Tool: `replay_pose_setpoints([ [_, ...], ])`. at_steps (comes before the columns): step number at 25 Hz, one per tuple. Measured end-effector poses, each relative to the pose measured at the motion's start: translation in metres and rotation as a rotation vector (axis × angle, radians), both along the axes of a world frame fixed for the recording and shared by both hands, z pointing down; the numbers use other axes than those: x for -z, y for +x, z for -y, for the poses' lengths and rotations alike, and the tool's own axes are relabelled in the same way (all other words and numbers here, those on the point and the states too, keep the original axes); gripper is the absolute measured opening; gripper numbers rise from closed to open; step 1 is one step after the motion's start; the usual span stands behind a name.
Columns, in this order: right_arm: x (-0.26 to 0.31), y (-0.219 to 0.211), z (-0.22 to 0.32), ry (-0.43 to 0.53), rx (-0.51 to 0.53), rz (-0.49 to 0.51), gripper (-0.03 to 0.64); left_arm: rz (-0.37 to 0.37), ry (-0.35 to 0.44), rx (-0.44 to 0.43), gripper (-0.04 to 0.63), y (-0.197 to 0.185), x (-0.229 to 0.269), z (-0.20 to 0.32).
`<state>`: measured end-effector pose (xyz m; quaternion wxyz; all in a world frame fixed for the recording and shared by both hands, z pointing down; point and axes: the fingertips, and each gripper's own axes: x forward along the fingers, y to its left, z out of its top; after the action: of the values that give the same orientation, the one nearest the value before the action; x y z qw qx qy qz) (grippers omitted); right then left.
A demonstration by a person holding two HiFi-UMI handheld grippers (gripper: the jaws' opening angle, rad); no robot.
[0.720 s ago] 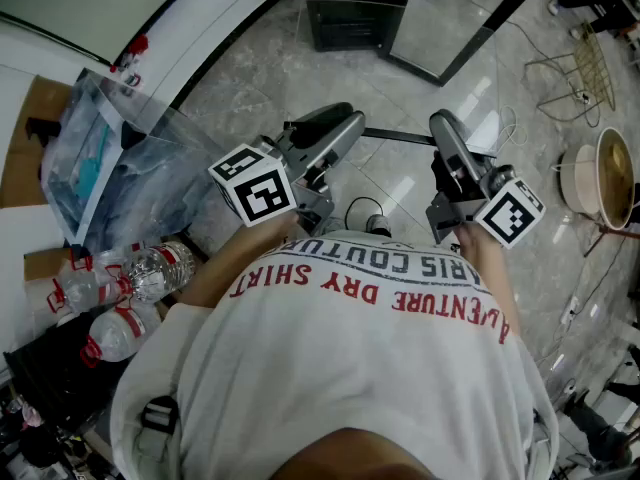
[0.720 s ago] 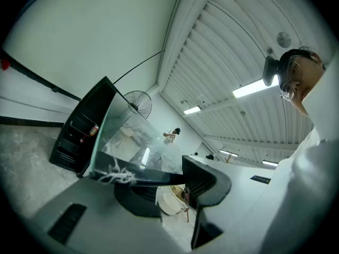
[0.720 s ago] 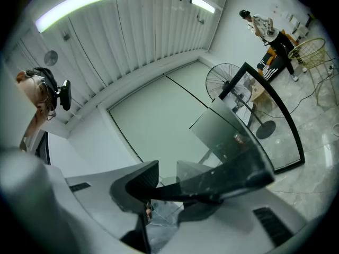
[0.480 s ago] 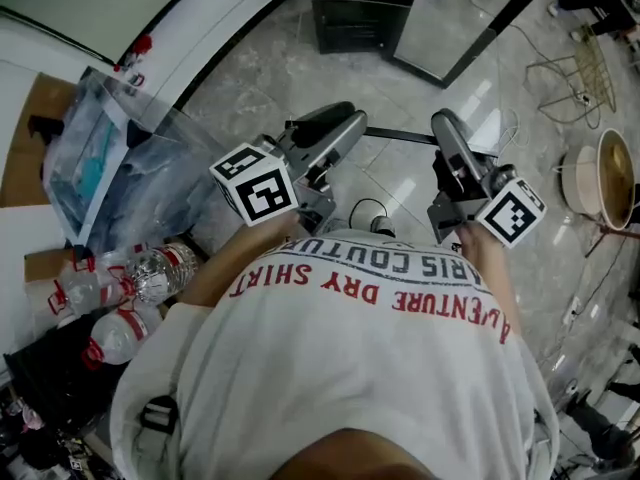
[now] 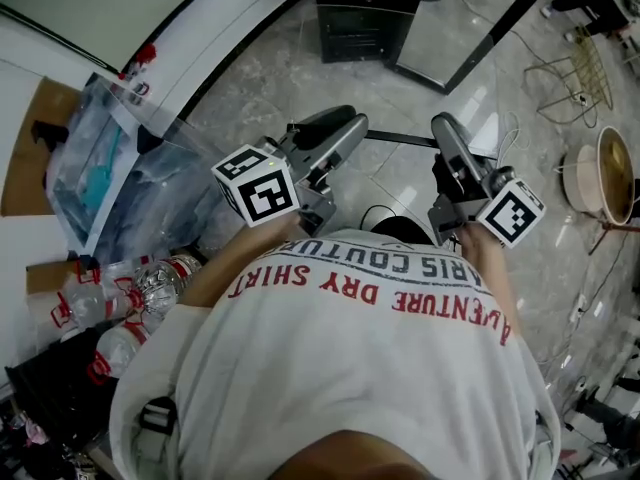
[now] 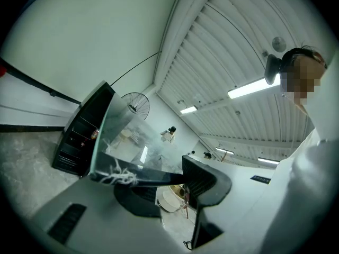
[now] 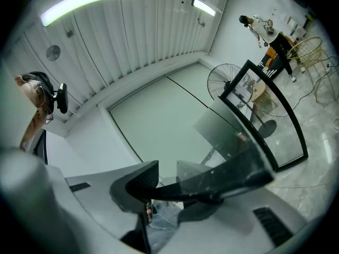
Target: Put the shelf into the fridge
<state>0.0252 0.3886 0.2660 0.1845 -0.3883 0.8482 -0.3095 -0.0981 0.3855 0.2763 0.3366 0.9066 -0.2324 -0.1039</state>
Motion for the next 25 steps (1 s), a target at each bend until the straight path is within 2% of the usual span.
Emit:
replay_pose_setpoints([
  [14, -0.007, -0.018, 0.026, -0.010, 0.024, 0.015, 0.115, 0.017, -0.007, 0.017, 0.149, -0.018, -0.005, 0.022],
  [25, -0.021, -0.018, 0.097, -0.028, 0.071, 0.028, 0.115, 0.032, -0.020, 0.064, 0.149, -0.019, -0.017, 0.087],
])
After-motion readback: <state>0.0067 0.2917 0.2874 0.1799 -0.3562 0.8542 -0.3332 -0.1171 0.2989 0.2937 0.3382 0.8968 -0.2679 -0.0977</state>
